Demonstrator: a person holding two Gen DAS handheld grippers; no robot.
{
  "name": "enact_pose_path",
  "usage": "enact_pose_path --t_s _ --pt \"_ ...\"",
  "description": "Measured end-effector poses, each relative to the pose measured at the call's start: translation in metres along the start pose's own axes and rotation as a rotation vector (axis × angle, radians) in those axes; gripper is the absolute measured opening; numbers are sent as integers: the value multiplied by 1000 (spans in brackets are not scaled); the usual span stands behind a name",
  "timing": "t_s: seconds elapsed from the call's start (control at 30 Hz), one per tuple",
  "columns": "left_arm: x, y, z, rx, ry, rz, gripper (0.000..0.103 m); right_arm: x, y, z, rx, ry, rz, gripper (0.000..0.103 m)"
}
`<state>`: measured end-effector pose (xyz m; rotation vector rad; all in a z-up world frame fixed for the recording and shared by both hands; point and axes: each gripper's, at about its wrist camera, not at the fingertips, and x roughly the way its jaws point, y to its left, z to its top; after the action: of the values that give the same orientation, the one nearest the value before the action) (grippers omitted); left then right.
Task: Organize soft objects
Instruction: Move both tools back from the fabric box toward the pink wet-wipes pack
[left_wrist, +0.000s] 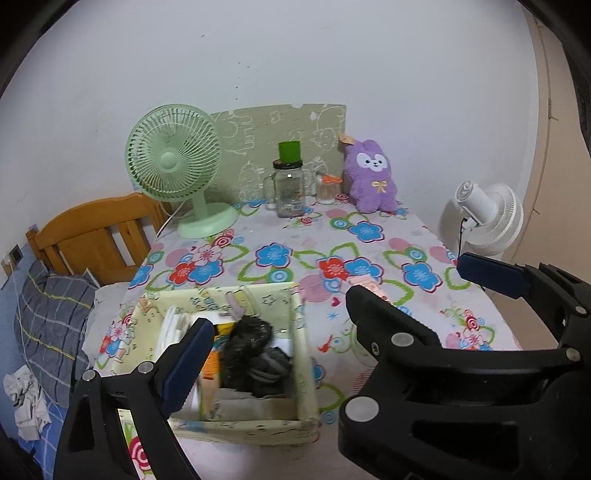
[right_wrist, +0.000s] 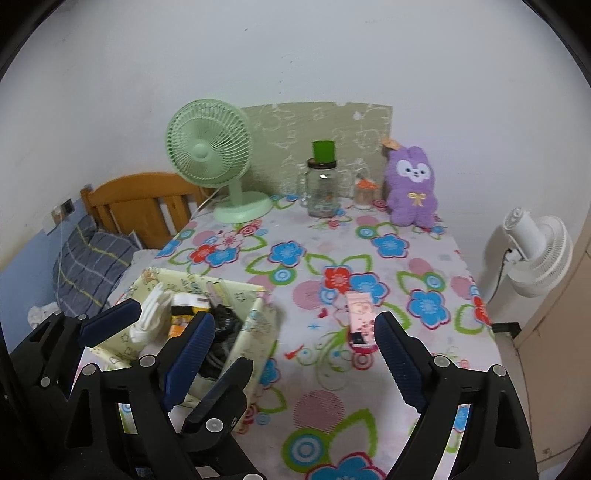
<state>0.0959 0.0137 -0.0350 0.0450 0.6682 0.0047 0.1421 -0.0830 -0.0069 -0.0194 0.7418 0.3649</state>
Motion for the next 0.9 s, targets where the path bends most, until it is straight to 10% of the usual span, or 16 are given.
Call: enact_pose_path --t_s 0.9 --pt "41 -91 17 -1 28 -31 96 1 -106 -10 102 -2 -110 97"
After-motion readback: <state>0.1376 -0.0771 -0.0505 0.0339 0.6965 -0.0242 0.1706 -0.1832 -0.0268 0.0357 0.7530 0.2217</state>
